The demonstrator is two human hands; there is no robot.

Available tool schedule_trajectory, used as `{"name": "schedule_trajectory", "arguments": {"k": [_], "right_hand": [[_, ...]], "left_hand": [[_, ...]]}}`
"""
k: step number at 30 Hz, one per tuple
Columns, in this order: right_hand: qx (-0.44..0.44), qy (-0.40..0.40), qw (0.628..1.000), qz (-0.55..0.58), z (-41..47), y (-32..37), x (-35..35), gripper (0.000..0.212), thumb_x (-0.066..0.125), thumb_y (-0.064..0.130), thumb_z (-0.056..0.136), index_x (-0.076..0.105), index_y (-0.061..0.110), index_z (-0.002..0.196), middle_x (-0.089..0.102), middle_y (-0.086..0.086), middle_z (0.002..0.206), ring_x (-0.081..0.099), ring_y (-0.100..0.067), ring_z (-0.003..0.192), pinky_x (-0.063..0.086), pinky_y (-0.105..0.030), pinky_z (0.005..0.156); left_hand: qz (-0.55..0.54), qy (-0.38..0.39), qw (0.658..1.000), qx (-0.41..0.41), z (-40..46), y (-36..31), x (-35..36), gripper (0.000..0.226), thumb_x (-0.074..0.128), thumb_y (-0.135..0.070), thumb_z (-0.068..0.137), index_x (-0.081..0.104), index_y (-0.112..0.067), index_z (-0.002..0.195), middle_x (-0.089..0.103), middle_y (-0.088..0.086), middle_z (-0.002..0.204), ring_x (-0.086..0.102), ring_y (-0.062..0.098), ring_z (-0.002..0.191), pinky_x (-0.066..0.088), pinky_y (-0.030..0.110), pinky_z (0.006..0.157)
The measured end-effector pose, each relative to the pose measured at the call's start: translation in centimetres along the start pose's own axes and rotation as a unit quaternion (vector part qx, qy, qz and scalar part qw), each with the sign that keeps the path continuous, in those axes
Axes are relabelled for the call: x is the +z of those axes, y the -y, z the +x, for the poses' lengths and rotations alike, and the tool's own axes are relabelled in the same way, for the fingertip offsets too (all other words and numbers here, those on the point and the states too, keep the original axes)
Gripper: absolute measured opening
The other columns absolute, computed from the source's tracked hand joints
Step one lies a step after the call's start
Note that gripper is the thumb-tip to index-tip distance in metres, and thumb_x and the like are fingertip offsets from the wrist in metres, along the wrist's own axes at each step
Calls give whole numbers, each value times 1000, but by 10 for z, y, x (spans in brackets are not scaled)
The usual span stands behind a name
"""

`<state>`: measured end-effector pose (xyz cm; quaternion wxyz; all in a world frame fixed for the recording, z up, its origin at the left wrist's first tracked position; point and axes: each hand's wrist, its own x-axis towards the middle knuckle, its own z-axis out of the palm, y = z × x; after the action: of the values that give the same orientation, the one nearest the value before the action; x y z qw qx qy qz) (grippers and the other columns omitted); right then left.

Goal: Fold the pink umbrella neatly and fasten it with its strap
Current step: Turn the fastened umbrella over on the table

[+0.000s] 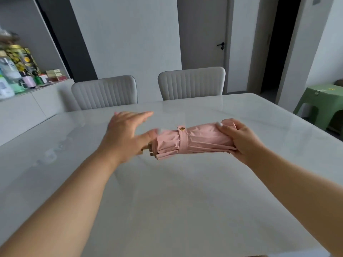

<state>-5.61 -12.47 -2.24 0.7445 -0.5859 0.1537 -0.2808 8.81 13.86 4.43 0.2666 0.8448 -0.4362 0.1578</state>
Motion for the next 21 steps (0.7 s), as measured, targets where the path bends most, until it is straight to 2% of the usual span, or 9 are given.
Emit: {"name": "schedule_trajectory", "arguments": {"k": [3, 6, 8, 11, 14, 16, 17, 19, 21], "right_hand": [[0, -10, 1000, 22, 26, -1, 7, 8, 69, 22, 86, 65, 18, 81, 55, -5, 71, 52, -20, 58, 38, -31, 60], [7, 4, 1000, 22, 52, -5, 26, 10, 72, 27, 83, 67, 21, 77, 54, -6, 72, 50, -22, 62, 36, -34, 65], [15, 14, 1000, 18, 68, -10, 43, 8, 74, 29, 78, 69, 24, 73, 55, -6, 73, 51, -22, 64, 37, -35, 67], [33, 14, 999, 15, 92, -20, 68, 10, 72, 26, 82, 69, 25, 73, 59, -4, 71, 53, -21, 63, 37, -35, 65], [56, 24, 998, 8, 116, -24, 91, 16, 68, 26, 88, 69, 24, 72, 59, -3, 69, 53, -21, 60, 36, -34, 64], [67, 38, 997, -1, 131, -20, 111, 13, 66, 25, 90, 67, 20, 78, 57, -4, 69, 52, -20, 57, 38, -32, 60], [71, 48, 996, -12, 138, -17, 123, 11, 65, 24, 91, 65, 18, 81, 56, -3, 69, 52, -17, 54, 39, -29, 54], [79, 71, 994, -37, 151, -10, 151, 9, 64, 22, 91, 62, 17, 85, 55, -1, 69, 53, -13, 51, 40, -22, 43], [91, 104, 989, -55, 158, -3, 182, 7, 65, 22, 91, 63, 17, 86, 57, -1, 74, 56, -14, 56, 42, -23, 47]], "left_hand": [[-143, -151, 956, -207, 7, 40, -2, 61, 32, -67, 86, 63, -16, 102, 62, 8, 97, 56, 28, 97, 41, 40, 91], [-461, -139, 772, -415, 20, 57, 15, 54, 34, -61, 96, 62, -16, 107, 57, 10, 109, 54, 22, 97, 38, 37, 94], [-554, -134, 699, -431, 29, 64, 27, 52, 39, -58, 97, 63, -11, 100, 57, 15, 109, 58, 28, 102, 43, 43, 101], [-573, -180, 677, -426, 40, 74, 29, 49, 41, -55, 98, 62, -11, 95, 59, 18, 110, 60, 32, 107, 48, 49, 98], [-517, -179, 705, -450, 51, 100, 22, 53, 35, -62, 96, 64, -17, 99, 61, 13, 116, 59, 26, 103, 44, 43, 101], [-302, -180, 822, -449, 54, 122, 16, 64, 30, -67, 90, 62, -17, 113, 60, 10, 125, 55, 27, 113, 37, 44, 105], [-134, -187, 884, -406, 52, 129, 11, 67, 31, -66, 88, 60, -14, 119, 60, 11, 127, 52, 30, 119, 34, 47, 108], [106, -204, 945, -232, 52, 132, -1, 64, 43, -60, 85, 58, -11, 124, 59, 9, 129, 48, 31, 127, 23, 53, 113], [140, -145, 976, -80, 56, 125, -16, 66, 57, -57, 78, 54, -15, 129, 59, 6, 130, 50, 28, 126, 22, 56, 114]]}}
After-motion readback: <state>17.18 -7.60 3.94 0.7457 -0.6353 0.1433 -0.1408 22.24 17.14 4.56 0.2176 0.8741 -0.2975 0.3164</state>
